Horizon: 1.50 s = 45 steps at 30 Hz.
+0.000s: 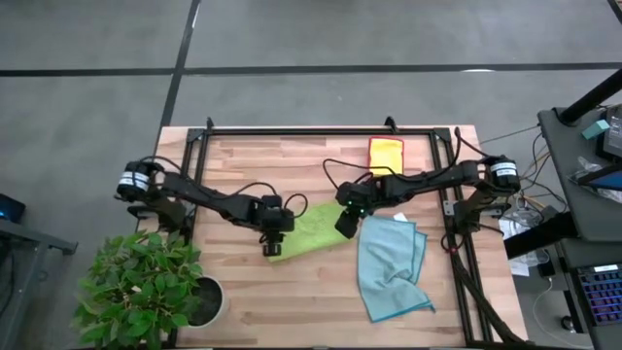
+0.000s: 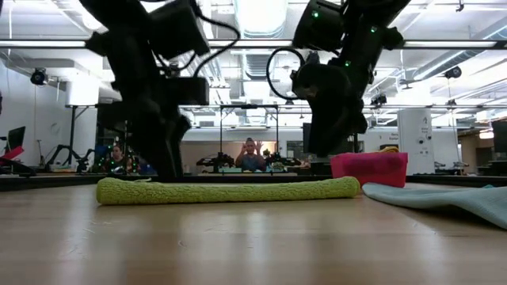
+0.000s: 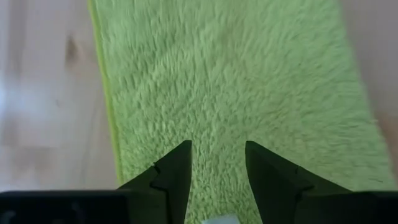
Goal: Fold microfiber towels
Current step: Fold the green microfiber towel
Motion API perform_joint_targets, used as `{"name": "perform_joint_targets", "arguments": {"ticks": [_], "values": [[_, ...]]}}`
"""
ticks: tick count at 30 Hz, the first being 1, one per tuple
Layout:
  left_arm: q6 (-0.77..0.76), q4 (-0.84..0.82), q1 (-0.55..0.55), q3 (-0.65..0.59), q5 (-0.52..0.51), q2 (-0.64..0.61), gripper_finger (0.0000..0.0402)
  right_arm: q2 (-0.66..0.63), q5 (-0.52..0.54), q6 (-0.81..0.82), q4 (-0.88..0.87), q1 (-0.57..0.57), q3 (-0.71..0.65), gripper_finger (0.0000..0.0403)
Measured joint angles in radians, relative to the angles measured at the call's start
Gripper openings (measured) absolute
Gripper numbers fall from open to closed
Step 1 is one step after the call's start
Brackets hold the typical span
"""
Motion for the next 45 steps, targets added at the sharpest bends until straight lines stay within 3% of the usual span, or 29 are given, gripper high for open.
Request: {"name": "perform_joint_targets", "arguments": {"ticks": [6,16,31,45], "values": [[-0.024,0.008,0.0,0.001,-0.004,0.071,0.0135,0.0,-0.015,0.034,-0.005,0.017,-0.019,0.0184],[-0.032,-0.094,0.0,-0.014,-0.01,0.042,0.0134,0.0,-0.019,0.121,-0.059,0.026,-0.029,0.0185],[-0.032,-0.137,0.0,-0.015,-0.02,0.042,0.0134,0.09,-0.006,0.162,0.102,0.03,-0.034,0.0185],[-0.031,-0.131,0.0,-0.016,-0.021,0.042,0.0134,0.119,0.097,0.169,0.154,0.03,-0.035,0.0185]]}}
